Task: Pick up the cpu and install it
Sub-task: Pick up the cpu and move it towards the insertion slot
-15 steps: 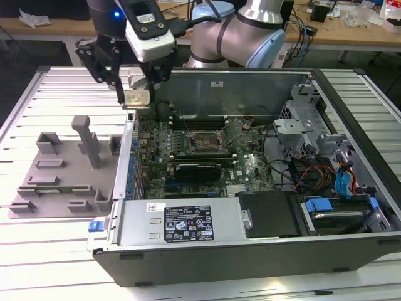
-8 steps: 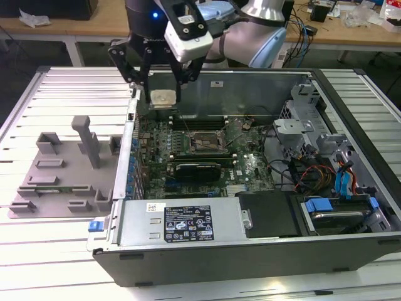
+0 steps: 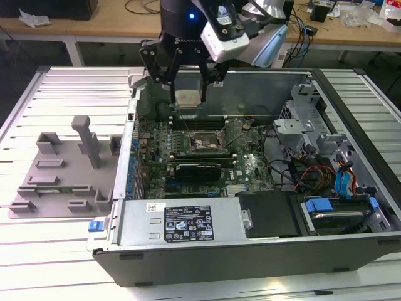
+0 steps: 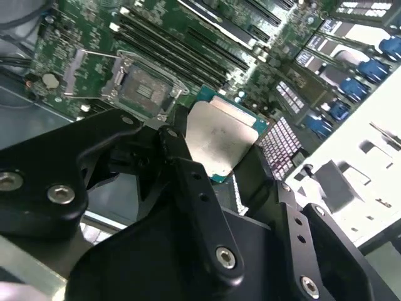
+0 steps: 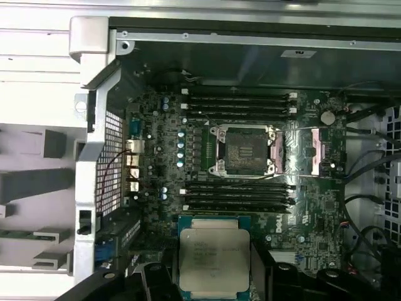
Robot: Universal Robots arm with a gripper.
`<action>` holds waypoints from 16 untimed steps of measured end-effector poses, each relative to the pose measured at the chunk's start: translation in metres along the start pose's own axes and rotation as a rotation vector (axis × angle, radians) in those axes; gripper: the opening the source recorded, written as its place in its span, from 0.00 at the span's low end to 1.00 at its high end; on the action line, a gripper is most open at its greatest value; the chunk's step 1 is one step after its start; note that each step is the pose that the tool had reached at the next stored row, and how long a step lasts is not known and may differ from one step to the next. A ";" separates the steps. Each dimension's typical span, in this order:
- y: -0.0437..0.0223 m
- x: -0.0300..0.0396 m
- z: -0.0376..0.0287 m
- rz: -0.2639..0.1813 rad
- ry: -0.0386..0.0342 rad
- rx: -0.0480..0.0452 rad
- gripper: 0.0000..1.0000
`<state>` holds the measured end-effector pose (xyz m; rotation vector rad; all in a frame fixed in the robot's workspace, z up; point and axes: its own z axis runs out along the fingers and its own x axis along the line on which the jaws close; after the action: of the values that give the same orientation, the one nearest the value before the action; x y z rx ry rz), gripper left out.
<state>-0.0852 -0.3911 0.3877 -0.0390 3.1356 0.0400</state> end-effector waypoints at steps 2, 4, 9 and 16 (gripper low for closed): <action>-0.0003 -0.0115 0.0001 0.000 0.0000 0.0000 0.55; -0.0005 -0.0184 0.0001 0.000 0.0000 0.0000 0.55; -0.0011 -0.0432 0.0002 0.000 0.0001 0.0001 0.55; -0.0017 -0.0543 0.0142 0.000 0.0000 0.0001 0.55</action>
<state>-0.0308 -0.3911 0.3737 -0.0389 3.1357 0.0399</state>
